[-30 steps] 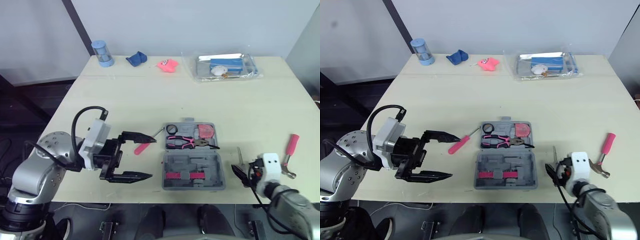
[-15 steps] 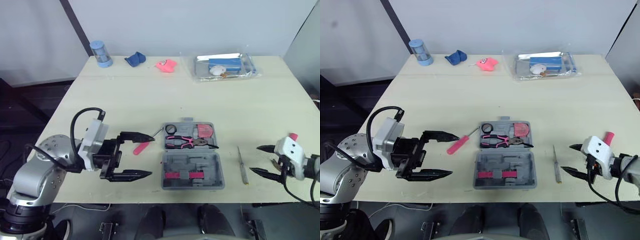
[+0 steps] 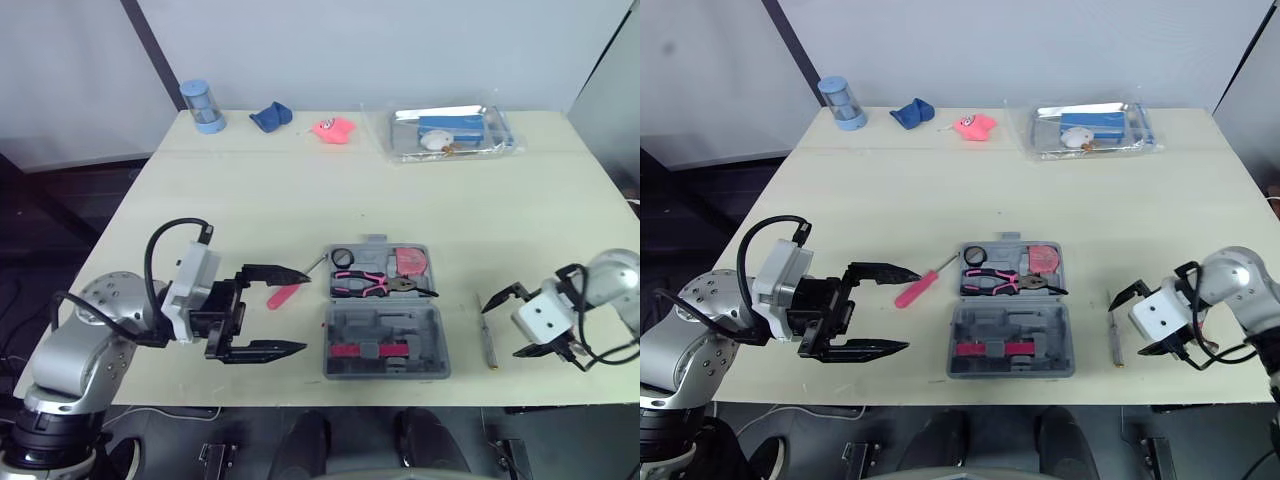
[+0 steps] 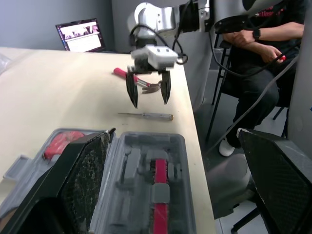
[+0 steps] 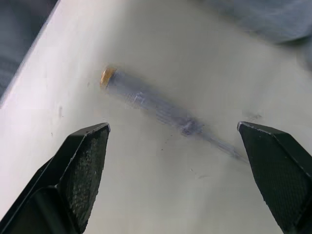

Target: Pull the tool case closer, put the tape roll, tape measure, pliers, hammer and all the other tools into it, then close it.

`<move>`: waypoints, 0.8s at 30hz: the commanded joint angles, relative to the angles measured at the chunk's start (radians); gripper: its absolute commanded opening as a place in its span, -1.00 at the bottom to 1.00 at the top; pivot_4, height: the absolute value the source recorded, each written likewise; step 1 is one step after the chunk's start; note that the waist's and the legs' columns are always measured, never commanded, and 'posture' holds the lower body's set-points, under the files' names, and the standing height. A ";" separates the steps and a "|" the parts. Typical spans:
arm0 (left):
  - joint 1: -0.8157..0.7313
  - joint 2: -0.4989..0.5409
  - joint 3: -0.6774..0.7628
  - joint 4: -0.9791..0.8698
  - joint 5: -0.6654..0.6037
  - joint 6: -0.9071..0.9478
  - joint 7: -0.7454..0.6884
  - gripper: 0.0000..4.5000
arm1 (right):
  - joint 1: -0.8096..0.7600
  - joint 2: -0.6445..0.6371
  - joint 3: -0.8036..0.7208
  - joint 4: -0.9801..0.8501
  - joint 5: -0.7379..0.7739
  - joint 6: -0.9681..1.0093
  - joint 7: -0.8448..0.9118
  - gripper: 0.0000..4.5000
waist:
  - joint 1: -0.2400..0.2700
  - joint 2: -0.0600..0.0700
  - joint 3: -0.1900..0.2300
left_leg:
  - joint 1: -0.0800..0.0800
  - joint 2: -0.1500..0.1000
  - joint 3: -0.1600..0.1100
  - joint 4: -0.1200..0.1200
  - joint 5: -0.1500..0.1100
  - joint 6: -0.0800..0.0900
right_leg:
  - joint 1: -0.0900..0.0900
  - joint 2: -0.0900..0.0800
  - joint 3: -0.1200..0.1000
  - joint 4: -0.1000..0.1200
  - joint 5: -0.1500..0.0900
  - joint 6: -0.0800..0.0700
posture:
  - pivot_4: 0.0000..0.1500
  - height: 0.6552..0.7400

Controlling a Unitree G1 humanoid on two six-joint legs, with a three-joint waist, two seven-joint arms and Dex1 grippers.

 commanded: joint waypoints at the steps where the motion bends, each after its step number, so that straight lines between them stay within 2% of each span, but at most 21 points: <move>1: -0.013 -0.002 -0.002 -0.007 0.002 -0.020 -0.002 1.00 | -0.046 0.010 0.028 0.024 -0.040 -0.061 -0.025 0.96 | 0.000 0.000 0.000 | 0.000 0.000 0.000 0.000 0.000 0.000 | 0.000 0.000 0.000 0.000 0.000 0.000 | 1.00 1.00; 16: 0.005 0.026 -0.018 -0.016 0.027 -0.037 -0.041 1.00 | -0.164 0.064 0.204 0.082 -0.143 -0.144 -0.014 0.96 | 0.001 0.000 0.000 | 0.000 0.000 0.000 0.001 0.000 0.000 | 0.000 0.000 0.000 0.000 0.000 0.000 | 1.00 1.00; 19: 0.014 0.025 -0.015 -0.025 0.028 -0.039 -0.032 1.00 | -0.174 0.068 0.215 0.109 -0.161 -0.135 -0.026 0.62 | 0.001 0.000 0.000 | 0.000 0.000 0.000 0.001 0.000 0.000 | 0.000 0.000 0.000 0.000 0.000 0.000 | 1.00 1.00; 24: 0.019 0.024 -0.014 -0.033 0.025 -0.039 -0.020 1.00 | -0.183 0.069 0.222 0.145 -0.188 -0.145 -0.047 -0.45 | -0.003 0.000 0.000 | 0.000 0.000 -0.001 0.001 0.000 0.000 | 0.000 0.000 0.000 0.001 0.000 0.000 | 1.00 1.00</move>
